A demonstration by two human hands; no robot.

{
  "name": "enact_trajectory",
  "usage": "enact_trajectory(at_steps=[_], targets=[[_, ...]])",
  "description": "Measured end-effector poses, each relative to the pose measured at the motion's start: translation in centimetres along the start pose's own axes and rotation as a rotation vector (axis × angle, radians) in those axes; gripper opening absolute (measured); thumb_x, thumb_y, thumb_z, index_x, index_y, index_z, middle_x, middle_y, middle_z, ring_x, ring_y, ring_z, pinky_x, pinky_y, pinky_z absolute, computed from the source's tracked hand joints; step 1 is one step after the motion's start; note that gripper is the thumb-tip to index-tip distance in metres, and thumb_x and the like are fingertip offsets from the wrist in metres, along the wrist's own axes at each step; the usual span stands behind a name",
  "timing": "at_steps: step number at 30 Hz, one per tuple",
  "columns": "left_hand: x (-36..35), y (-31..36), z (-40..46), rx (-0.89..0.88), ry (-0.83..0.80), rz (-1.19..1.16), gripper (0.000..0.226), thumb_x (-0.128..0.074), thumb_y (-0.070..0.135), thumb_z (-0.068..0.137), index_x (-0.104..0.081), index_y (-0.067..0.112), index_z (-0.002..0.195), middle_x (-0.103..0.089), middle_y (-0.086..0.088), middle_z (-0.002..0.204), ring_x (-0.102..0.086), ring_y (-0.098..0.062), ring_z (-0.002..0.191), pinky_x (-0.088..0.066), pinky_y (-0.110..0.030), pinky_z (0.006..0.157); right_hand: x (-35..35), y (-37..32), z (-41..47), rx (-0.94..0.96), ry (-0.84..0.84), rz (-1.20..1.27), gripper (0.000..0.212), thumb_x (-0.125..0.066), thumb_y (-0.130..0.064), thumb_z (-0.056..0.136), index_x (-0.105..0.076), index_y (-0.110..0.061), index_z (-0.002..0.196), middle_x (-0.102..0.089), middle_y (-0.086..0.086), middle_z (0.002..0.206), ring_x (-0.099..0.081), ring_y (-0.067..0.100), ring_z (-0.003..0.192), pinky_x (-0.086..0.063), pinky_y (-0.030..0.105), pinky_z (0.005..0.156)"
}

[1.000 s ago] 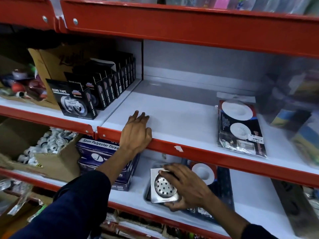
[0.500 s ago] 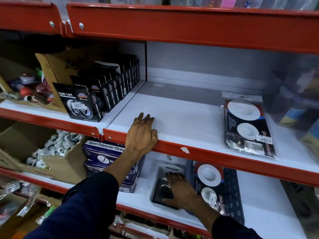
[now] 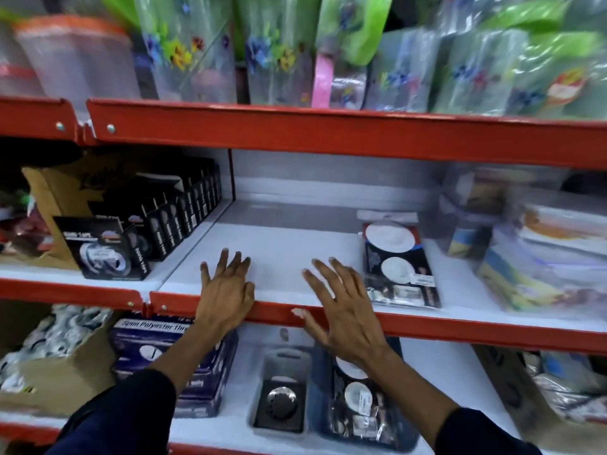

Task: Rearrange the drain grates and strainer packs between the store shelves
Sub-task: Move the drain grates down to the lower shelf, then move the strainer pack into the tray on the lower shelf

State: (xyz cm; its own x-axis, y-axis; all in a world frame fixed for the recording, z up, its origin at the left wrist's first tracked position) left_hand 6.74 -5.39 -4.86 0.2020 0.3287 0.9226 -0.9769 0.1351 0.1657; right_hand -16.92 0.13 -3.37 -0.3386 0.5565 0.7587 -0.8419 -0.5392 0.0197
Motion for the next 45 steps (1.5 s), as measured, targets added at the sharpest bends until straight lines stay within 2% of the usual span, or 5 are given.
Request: enact_trajectory(at_steps=[7, 15, 22, 28, 45], targets=[[-0.1, 10.0, 0.7, -0.168, -0.060, -0.135, 0.075, -0.011, 0.039, 0.082, -0.021, 0.015, 0.153, -0.017, -0.007, 0.164, -0.002, -0.024, 0.153, -0.002, -0.056, 0.123, 1.7, 7.1, -1.0, -0.392, -0.119, -0.132, 0.079, -0.029, -0.067, 0.093, -0.014, -0.021, 0.156, 0.002, 0.012, 0.165, 0.011, 0.032, 0.151, -0.001, 0.060, 0.120], [-1.2, 19.6, 2.5, -0.069, -0.377, -0.609, 0.045, -0.031, 0.027, 0.103, -0.040, 0.010, 0.144, -0.040, -0.018, 0.153, -0.032, -0.032, 0.145, -0.025, -0.046, 0.121, 3.6, 14.5, -3.1, -1.017, -0.247, 0.292, 0.080, -0.022, -0.066, 0.086, -0.033, -0.015, 0.147, -0.046, 0.030, 0.142, -0.042, 0.046, 0.130, -0.033, 0.053, 0.111], [-0.5, 20.9, 3.8, 0.091, -0.188, -0.812, 0.029, -0.055, 0.017, 0.094, -0.066, 0.004, 0.118, -0.071, -0.014, 0.118, -0.066, -0.027, 0.108, -0.046, -0.022, 0.088, 6.7, 16.3, -3.3, -0.995, 0.013, 0.430, 0.023, -0.054, -0.024, 0.095, -0.065, -0.005, 0.088, -0.072, 0.018, 0.089, -0.066, 0.036, 0.089, -0.041, 0.030, 0.068], [2.2, 19.4, 2.5, 0.299, -0.284, -1.296, 0.028, -0.075, 0.008, 0.080, -0.068, 0.005, 0.107, -0.075, -0.007, 0.096, -0.067, -0.017, 0.082, -0.050, -0.016, 0.055, 8.6, 17.3, -4.9, -1.133, 0.275, 1.014, 0.023, -0.074, -0.003, 0.081, -0.069, -0.011, 0.102, -0.076, 0.010, 0.095, -0.071, 0.022, 0.078, -0.060, 0.036, 0.074], [-3.6, 13.9, -10.2, 0.398, -0.821, -1.096, 0.024, -0.077, -0.013, 0.069, -0.062, 0.004, 0.076, -0.072, -0.007, 0.058, -0.071, -0.018, 0.054, -0.061, -0.030, 0.053, 3.8, 12.2, -18.4, -1.123, -0.699, 1.362, 0.039, -0.074, 0.010, 0.077, -0.064, 0.000, 0.113, -0.070, 0.016, 0.106, -0.069, 0.030, 0.102, -0.051, 0.053, 0.099]])
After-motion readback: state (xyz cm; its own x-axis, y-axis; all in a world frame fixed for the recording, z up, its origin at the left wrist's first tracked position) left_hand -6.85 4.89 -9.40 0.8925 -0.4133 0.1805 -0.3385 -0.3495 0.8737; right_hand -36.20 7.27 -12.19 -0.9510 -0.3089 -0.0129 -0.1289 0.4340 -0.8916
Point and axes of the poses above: each hand's wrist, its own z-axis towards the middle knuckle, its own x-axis out of the back of the hand, y = z × x, the point moved 2 cm from there along z, towards the middle knuckle
